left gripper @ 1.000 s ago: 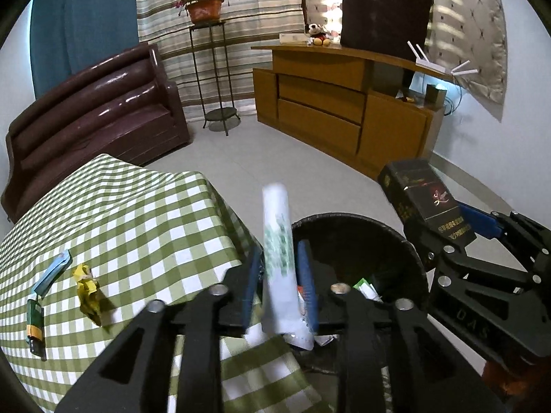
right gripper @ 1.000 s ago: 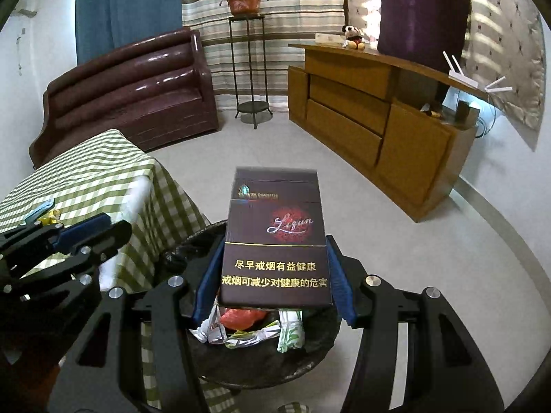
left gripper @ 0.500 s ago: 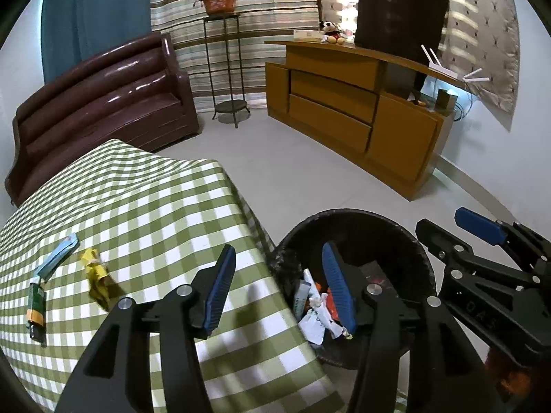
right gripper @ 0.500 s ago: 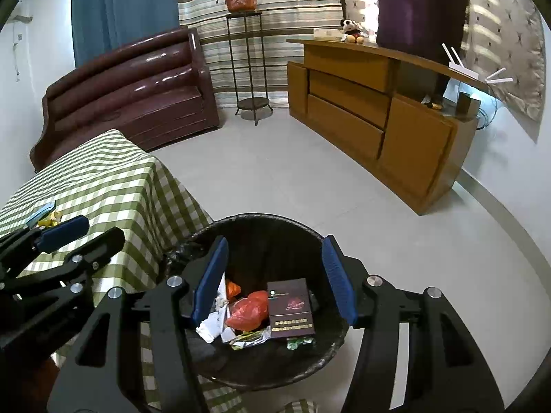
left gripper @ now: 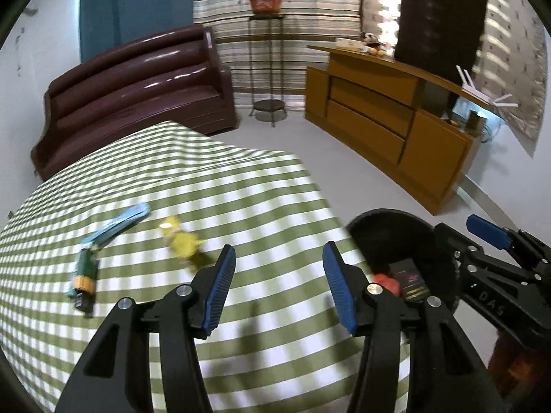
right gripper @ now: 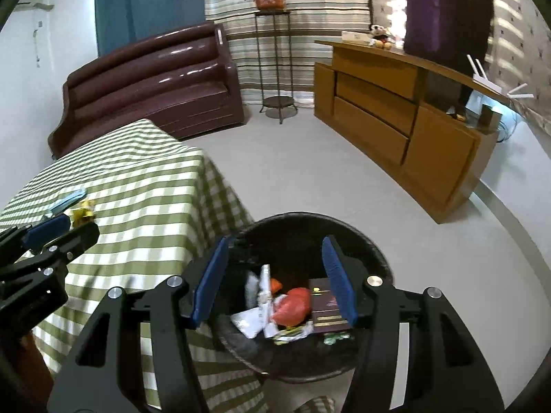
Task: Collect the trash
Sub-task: 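Withdraw both grippers from the bin back over the table, then grasp the green-and-orange bottle with the left gripper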
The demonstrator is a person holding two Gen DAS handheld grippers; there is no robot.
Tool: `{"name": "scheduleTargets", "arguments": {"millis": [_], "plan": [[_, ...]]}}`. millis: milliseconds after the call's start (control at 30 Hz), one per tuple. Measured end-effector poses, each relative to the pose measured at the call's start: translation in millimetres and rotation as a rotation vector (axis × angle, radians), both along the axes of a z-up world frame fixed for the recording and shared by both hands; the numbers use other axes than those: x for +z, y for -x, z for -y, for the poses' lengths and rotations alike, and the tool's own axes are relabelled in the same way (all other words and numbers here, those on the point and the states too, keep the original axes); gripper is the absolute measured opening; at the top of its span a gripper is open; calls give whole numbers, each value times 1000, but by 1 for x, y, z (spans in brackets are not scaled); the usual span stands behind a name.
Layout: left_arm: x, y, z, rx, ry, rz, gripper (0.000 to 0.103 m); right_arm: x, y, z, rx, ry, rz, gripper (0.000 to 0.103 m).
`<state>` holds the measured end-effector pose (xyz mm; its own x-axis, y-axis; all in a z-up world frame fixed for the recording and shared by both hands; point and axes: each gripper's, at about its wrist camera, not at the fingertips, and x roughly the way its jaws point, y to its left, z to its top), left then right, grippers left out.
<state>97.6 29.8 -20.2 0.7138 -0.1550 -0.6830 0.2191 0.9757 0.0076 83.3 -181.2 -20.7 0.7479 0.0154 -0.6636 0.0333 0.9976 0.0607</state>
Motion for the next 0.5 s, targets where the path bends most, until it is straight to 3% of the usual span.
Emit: {"name": "scheduleTargets", "arguments": {"millis": [500], "plan": [[-4, 10, -120, 235, -13, -25, 52, 5, -9, -104, 208, 6, -11, 55]]}}
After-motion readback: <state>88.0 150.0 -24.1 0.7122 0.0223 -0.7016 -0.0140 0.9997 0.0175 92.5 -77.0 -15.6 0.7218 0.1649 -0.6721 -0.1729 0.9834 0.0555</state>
